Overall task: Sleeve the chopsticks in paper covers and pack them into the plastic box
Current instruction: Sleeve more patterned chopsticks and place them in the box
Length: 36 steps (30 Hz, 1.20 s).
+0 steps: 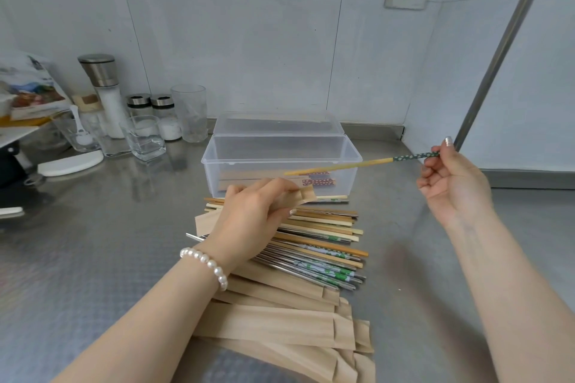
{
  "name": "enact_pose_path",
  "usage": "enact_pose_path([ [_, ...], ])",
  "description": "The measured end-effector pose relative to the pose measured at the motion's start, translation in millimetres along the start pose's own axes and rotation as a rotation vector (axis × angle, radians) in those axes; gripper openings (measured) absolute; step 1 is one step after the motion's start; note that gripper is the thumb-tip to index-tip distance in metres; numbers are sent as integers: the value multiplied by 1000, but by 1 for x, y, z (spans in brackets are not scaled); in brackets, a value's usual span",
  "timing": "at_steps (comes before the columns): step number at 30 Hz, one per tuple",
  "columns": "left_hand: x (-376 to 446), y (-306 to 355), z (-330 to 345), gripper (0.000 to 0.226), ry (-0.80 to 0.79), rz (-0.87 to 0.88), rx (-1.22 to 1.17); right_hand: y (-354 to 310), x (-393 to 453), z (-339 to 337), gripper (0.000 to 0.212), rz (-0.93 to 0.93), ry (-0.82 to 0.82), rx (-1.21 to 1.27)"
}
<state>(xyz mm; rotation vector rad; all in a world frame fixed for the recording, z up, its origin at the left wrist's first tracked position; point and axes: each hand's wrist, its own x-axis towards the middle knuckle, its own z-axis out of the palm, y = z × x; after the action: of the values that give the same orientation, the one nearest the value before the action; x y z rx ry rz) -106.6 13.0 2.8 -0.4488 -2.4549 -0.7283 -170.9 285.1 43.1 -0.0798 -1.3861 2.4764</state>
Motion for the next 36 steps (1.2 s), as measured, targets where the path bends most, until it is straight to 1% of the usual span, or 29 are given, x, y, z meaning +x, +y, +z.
enact_pose_path([
  [5, 0, -1, 0, 29, 9, -12, 25, -1, 1, -3, 25, -130, 107, -37],
  [8, 0, -1, -1, 30, 5, -28, 39, -1, 3, -7, 27, -169, 152, -33],
  [17, 0, 0, 1, 28, -9, -17, 32, 2, 2, -5, 27, -222, 157, -101],
  [21, 0, 1, 1, 29, -26, 15, 25, 5, -3, 2, 24, -167, 106, -117],
  [25, 1, 0, 1, 28, -31, 14, 13, 10, -6, 8, 22, 40, -45, -203],
  [27, 1, 0, 1, 28, -32, -2, -3, 13, -7, 10, 20, 97, -109, -239],
  [29, 1, 0, 1, 31, -46, -21, -31, 15, -8, 10, 20, 104, -135, -256],
  [33, 2, 5, -6, 49, -109, -91, -115, 18, -6, 7, 20, 64, -105, -332],
  [34, 3, 6, -7, 49, -122, -115, -135, 18, -5, 5, 19, 52, -91, -352],
  [36, 3, 7, -10, 42, -132, -145, -197, 19, -2, 2, 19, 29, -76, -374],
])
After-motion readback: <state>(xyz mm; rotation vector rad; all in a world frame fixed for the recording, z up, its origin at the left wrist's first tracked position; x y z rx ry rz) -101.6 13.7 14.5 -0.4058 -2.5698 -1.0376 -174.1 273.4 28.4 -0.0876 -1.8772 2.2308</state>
